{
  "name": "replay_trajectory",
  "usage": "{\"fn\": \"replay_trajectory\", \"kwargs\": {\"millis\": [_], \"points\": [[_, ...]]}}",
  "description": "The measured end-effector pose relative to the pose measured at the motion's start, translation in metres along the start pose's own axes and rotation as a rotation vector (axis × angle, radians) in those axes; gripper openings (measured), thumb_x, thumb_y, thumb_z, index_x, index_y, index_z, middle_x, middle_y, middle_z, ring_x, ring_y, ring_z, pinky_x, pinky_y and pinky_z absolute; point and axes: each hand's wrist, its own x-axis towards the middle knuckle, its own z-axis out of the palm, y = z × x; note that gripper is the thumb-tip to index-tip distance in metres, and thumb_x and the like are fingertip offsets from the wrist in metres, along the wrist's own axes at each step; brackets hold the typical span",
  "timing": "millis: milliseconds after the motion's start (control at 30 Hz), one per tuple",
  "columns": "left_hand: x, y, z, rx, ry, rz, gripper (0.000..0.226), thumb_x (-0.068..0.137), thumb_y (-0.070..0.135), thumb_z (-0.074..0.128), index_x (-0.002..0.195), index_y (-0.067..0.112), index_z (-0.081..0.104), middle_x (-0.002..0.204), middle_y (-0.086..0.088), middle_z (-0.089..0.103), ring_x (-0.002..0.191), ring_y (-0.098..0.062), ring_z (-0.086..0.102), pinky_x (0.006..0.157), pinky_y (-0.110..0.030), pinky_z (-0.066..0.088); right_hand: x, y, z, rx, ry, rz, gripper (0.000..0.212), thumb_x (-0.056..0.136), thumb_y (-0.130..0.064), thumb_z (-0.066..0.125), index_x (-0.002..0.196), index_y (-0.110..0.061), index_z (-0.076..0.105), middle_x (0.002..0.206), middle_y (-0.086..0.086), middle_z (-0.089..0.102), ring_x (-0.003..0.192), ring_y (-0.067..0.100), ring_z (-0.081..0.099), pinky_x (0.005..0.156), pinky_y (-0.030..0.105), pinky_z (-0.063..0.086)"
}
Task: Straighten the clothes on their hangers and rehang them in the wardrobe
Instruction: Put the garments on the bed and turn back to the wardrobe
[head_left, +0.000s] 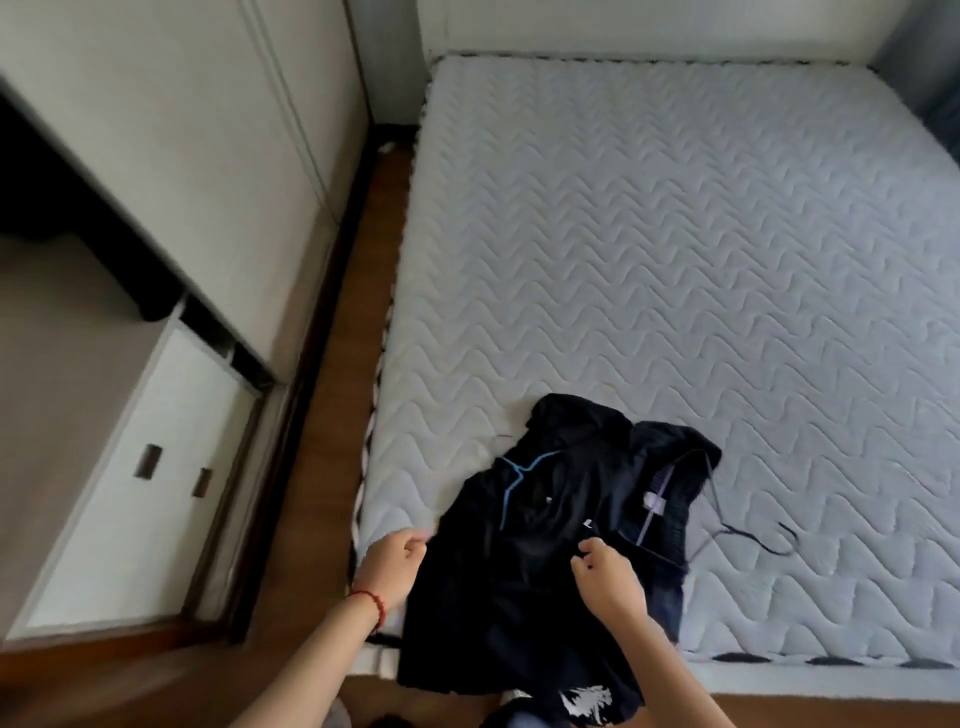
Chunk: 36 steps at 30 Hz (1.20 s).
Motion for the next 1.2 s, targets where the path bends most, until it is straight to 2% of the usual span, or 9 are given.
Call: {"fn": "replay_trajectory", "kwargs": {"millis": [133, 267, 433, 567, 833, 900, 1033, 1133, 1200], "points": [[-0.03, -0.093, -0.066, -0.012, 0.056, -0.029, 0.023, 0.088, 0.02, 0.051, 0.101, 0.013, 0.068, 0.104, -0.008, 0.07, 0.099, -0.023, 0.064, 0.085, -0.027, 0.049, -0.029, -0.062, 0.054, -0.088, -0.006, -0.065, 0.038, 0.095, -0.031, 0.045, 0.13, -0.017, 0.049, 0.126, 0.002, 0.058, 0.111, 0.02, 0.057, 0.076, 0.028, 0.044], [-0.055, -0.196, -0.13, -0.082, 0.07, -0.12, 0.022, 0.091, 0.021, 0.051, 0.107, 0.015, 0.065, 0.109, -0.003, 0.067, 0.105, -0.016, 0.061, 0.087, -0.023, 0.045, -0.066, -0.119, 0.122, -0.053, -0.034, -0.096, 0.037, 0.093, -0.029, 0.049, 0.127, -0.015, 0.053, 0.124, 0.005, 0.061, 0.113, 0.024, 0.057, 0.085, 0.031, 0.046], [-0.085, -0.294, -0.188, -0.358, 0.15, -0.276, 0.023, 0.093, 0.01, 0.048, 0.103, -0.002, 0.063, 0.078, -0.003, 0.065, 0.089, -0.029, 0.064, 0.079, -0.033, 0.051, -0.101, -0.178, 0.188, -0.047, -0.112, -0.152, 0.033, 0.093, -0.025, 0.051, 0.121, -0.01, 0.058, 0.12, 0.01, 0.064, 0.113, 0.026, 0.057, 0.081, 0.026, 0.041], [-0.105, -0.337, -0.21, -0.501, 0.17, -0.381, 0.027, 0.095, 0.013, 0.043, 0.111, -0.003, 0.059, 0.103, -0.02, 0.066, 0.088, -0.025, 0.058, 0.066, -0.025, 0.045, -0.114, -0.207, 0.212, 0.025, -0.141, -0.135, 0.034, 0.092, -0.023, 0.052, 0.123, -0.01, 0.057, 0.121, 0.012, 0.063, 0.112, 0.025, 0.056, 0.08, 0.025, 0.038], [-0.109, -0.362, -0.225, -0.669, 0.184, -0.518, 0.03, 0.095, 0.014, 0.043, 0.117, -0.004, 0.055, 0.113, -0.023, 0.062, 0.089, -0.025, 0.056, 0.061, -0.023, 0.042, -0.11, -0.243, 0.23, 0.008, -0.147, -0.081, 0.031, 0.091, -0.02, 0.053, 0.118, -0.006, 0.061, 0.122, 0.015, 0.062, 0.114, 0.03, 0.055, 0.092, 0.031, 0.04], [-0.103, -0.36, -0.229, -0.68, 0.169, -0.515, 0.031, 0.095, 0.015, 0.043, 0.117, -0.003, 0.055, 0.114, -0.022, 0.062, 0.09, -0.025, 0.056, 0.061, -0.023, 0.042, -0.106, -0.256, 0.233, 0.036, -0.155, -0.086, 0.031, 0.092, -0.02, 0.052, 0.119, -0.007, 0.06, 0.121, 0.014, 0.063, 0.109, 0.028, 0.057, 0.086, 0.029, 0.04], [-0.08, -0.352, -0.244, -0.699, 0.182, -0.509, 0.03, 0.096, 0.014, 0.042, 0.117, -0.003, 0.055, 0.107, -0.02, 0.063, 0.085, -0.024, 0.056, 0.061, -0.023, 0.042, -0.088, -0.285, 0.236, 0.077, -0.162, -0.122, 0.029, 0.093, -0.019, 0.05, 0.117, -0.008, 0.06, 0.094, 0.007, 0.062, 0.084, 0.02, 0.056, 0.073, 0.026, 0.038], [-0.051, -0.337, -0.262, -0.723, 0.2, -0.498, 0.029, 0.096, 0.015, 0.043, 0.115, -0.003, 0.056, 0.097, -0.015, 0.061, 0.075, -0.019, 0.056, 0.061, -0.024, 0.042, -0.063, -0.304, 0.234, 0.104, -0.167, -0.118, 0.029, 0.092, -0.02, 0.051, 0.117, -0.008, 0.06, 0.092, 0.006, 0.061, 0.082, 0.021, 0.059, 0.062, 0.025, 0.041], [-0.029, -0.325, -0.277, -0.737, 0.197, -0.488, 0.028, 0.096, 0.015, 0.042, 0.114, -0.001, 0.056, 0.101, -0.017, 0.062, 0.081, -0.023, 0.058, 0.062, -0.024, 0.042, -0.042, -0.316, 0.232, 0.135, -0.179, -0.098, 0.032, 0.092, -0.019, 0.052, 0.119, -0.005, 0.059, 0.098, 0.009, 0.063, 0.087, 0.024, 0.061, 0.067, 0.026, 0.047]]}}
